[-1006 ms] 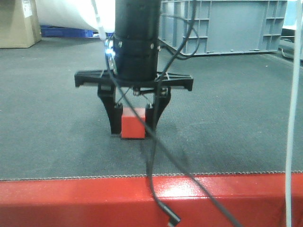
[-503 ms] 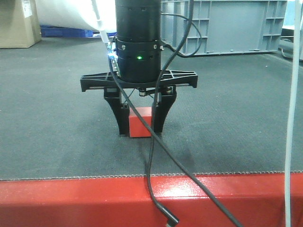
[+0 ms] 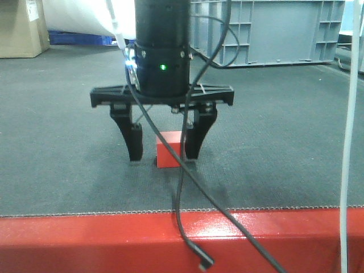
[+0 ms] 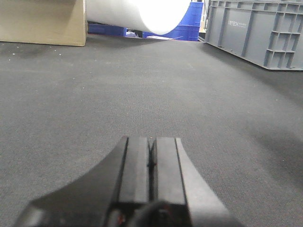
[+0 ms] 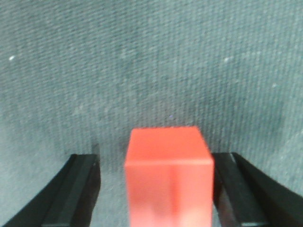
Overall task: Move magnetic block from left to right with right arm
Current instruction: 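Open the right gripper and lift it away from the cube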
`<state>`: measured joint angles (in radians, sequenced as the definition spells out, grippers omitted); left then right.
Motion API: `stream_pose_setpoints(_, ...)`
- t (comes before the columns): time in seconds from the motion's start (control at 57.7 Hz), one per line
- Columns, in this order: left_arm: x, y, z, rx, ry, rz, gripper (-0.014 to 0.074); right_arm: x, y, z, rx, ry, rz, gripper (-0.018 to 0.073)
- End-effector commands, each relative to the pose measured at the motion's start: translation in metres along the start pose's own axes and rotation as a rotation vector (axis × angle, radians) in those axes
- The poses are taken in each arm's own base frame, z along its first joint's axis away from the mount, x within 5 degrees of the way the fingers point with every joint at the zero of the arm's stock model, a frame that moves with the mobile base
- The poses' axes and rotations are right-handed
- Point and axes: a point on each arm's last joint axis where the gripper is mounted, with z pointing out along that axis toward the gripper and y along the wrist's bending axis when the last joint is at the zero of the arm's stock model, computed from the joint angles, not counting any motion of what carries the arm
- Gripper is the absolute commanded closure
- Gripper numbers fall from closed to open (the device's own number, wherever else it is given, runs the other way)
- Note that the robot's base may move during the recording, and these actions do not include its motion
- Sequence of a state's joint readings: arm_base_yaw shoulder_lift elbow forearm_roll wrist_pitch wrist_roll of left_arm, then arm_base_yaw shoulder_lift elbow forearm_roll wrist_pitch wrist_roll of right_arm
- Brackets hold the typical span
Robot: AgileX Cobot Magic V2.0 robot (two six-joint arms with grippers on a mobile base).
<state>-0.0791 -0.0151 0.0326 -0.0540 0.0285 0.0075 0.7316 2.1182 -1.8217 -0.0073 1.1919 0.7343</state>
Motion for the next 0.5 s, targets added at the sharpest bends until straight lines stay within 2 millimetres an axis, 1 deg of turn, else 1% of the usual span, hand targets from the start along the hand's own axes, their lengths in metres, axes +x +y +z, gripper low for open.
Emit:
stream_pose_setpoints(0.0, -0.005, 0.000, -0.001, 0.004, -0.082, -0.010, 0.0722, -0.001, -0.003, -0.059, -0.071, -0.120, -0.017, -0.0019)
stream_pose_setpoints(0.208, -0.005, 0.000, -0.001, 0.004, -0.082, -0.010, 0.0722, 0.003, -0.008, -0.096, -0.126, -0.205, -0.035, -0.0019)
stream_pose_setpoints(0.329, -0.005, 0.000, -0.001, 0.004, -0.082, -0.010, 0.0722, 0.008, -0.013, -0.118, -0.166, -0.264, -0.093, -0.0019)
stream_pose_setpoints(0.485, -0.005, 0.000, -0.001, 0.004, -0.082, -0.010, 0.0722, 0.016, -0.023, -0.131, -0.177, -0.309, -0.190, -0.0006)
